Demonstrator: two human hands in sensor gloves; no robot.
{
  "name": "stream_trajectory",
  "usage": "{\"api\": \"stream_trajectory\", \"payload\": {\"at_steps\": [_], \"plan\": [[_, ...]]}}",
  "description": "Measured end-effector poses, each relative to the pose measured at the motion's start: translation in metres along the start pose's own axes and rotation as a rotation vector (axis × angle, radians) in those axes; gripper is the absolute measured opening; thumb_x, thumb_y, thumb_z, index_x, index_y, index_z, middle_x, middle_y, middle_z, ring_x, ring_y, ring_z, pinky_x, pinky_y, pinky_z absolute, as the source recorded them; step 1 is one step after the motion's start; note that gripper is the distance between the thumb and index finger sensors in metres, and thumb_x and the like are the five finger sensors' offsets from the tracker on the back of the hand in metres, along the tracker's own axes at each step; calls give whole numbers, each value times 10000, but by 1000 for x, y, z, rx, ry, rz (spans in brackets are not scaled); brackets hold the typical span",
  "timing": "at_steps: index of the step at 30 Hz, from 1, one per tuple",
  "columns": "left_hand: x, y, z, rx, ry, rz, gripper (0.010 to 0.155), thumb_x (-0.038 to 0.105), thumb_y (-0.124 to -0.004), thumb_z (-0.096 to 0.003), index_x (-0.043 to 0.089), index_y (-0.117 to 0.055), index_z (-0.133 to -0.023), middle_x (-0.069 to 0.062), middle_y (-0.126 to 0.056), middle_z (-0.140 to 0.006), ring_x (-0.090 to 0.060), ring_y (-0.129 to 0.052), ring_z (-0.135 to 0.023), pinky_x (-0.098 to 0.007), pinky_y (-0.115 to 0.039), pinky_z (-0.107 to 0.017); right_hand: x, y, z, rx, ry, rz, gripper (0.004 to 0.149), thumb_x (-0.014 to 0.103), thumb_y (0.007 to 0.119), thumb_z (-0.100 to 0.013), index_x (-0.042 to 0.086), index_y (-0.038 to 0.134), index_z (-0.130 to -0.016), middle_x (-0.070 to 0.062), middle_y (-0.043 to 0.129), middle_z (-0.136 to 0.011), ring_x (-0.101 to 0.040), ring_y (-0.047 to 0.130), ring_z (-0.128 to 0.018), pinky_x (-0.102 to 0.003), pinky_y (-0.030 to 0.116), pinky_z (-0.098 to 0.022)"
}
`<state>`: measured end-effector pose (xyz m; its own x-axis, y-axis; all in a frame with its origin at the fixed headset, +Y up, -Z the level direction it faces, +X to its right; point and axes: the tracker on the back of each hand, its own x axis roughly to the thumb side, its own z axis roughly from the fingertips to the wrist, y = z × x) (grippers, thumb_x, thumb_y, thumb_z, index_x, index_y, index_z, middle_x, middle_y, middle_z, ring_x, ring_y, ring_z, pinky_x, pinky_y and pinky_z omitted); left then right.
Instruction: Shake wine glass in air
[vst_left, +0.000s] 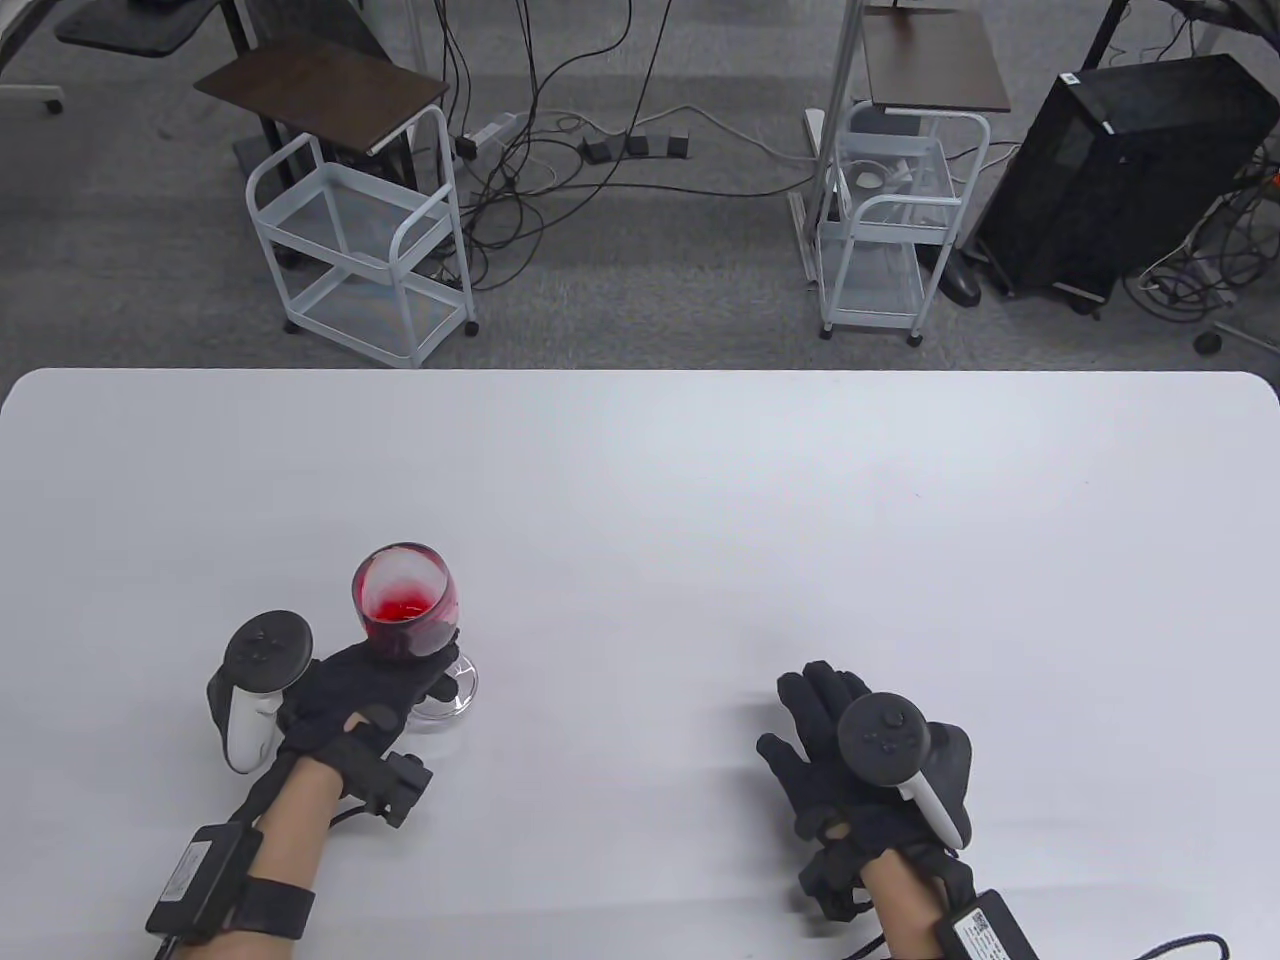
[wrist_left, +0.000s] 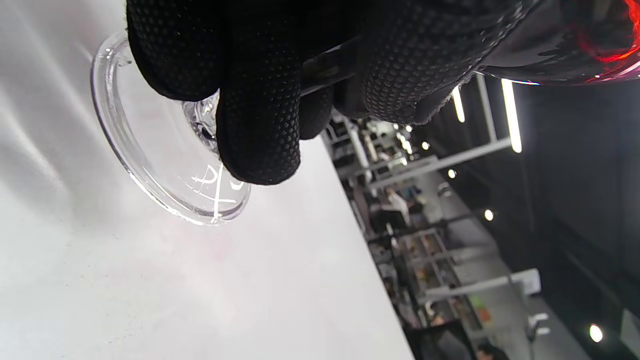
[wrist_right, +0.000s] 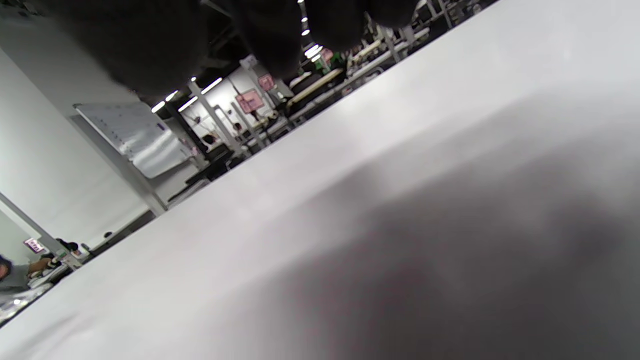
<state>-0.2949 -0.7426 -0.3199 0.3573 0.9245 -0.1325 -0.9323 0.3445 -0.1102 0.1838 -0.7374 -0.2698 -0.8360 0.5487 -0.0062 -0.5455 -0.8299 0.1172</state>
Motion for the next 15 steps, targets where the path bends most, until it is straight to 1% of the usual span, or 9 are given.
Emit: {"api": "stream_trajectory", "payload": {"at_steps": [2, 3, 5, 7, 9, 10, 12, 13, 15], "plan": [[5, -4, 3, -29, -36, -31, 449, 386, -975, -462, 229, -923, -879, -103, -989, -905, -213, -1208, -545, -451, -922, -533, 1, -1, 1, -15, -10, 2, 695, 554, 736, -417, 274, 548, -1025, -21, 413, -1165, -356, 328, -1077, -635, 316, -747], [6, -4, 2, -36, -32, -41, 449, 389, -976, -461, 237, -922, -880, -94, -985, -912, -207, -1205, -558, -449, -919, -540, 1, -1, 0, -16, -10, 0, 693, 552, 737, -418, 275, 548, -1025, -21, 410, -1166, -355, 325, -1078, -635, 313, -748], [2, -1, -1, 2, -7, -37, 449, 396, -968, -467, 242, -914, -885, -90, -982, -915, -197, -1207, -558, -441, -923, -542, 2, -1, 0, -19, -3, 14, 693, 549, 739, -419, 277, 545, -1025, -17, 394, -1168, -351, 307, -1079, -633, 303, -750], [0, -2, 0, -9, -2, -12, 449, 386, -971, -467, 227, -918, -883, -105, -983, -910, -212, -1204, -554, -452, -919, -537, 3, -1, 2, -30, -13, 38, 696, 554, 736, -418, 281, 538, -1027, -11, 381, -1170, -346, 294, -1082, -632, 296, -751], [4, -6, 2, -34, -31, -39, 448, 387, -975, -462, 231, -924, -879, -99, -989, -906, -209, -1208, -549, -449, -922, -535, 5, -2, 2, -44, -24, 41, 694, 555, 737, -418, 284, 542, -1026, -11, 382, -1171, -346, 293, -1083, -634, 295, -751], [5, -6, 1, -43, -26, -44, 449, 387, -977, -462, 238, -921, -881, -95, -984, -913, -209, -1205, -560, -449, -919, -541, 4, -2, 1, -40, -20, 38, 696, 554, 738, -417, 284, 539, -1027, -11, 381, -1171, -344, 291, -1084, -633, 293, -751], [2, -1, -2, -1, -4, -37, 450, 398, -968, -466, 243, -915, -885, -89, -984, -915, -198, -1207, -559, -440, -923, -543, 4, -1, 1, -35, -12, 39, 695, 553, 737, -418, 285, 536, -1027, -9, 377, -1171, -343, 281, -1084, -632, 289, -752], [0, 0, -2, -1, 4, -19, 449, 390, -970, -468, 236, -914, -886, -97, -981, -915, -205, -1205, -557, -447, -919, -542, 4, -1, 1, -35, -13, 44, 695, 554, 737, -418, 286, 536, -1027, -9, 375, -1172, -342, 281, -1084, -632, 289, -751], [2, -4, 2, -14, -21, -29, 447, 384, -974, -464, 228, -922, -879, -105, -986, -908, -210, -1208, -545, -450, -923, -532, 5, -2, 3, -44, -23, 46, 696, 555, 737, -417, 285, 538, -1027, -9, 377, -1172, -343, 284, -1085, -633, 291, -751]]}}
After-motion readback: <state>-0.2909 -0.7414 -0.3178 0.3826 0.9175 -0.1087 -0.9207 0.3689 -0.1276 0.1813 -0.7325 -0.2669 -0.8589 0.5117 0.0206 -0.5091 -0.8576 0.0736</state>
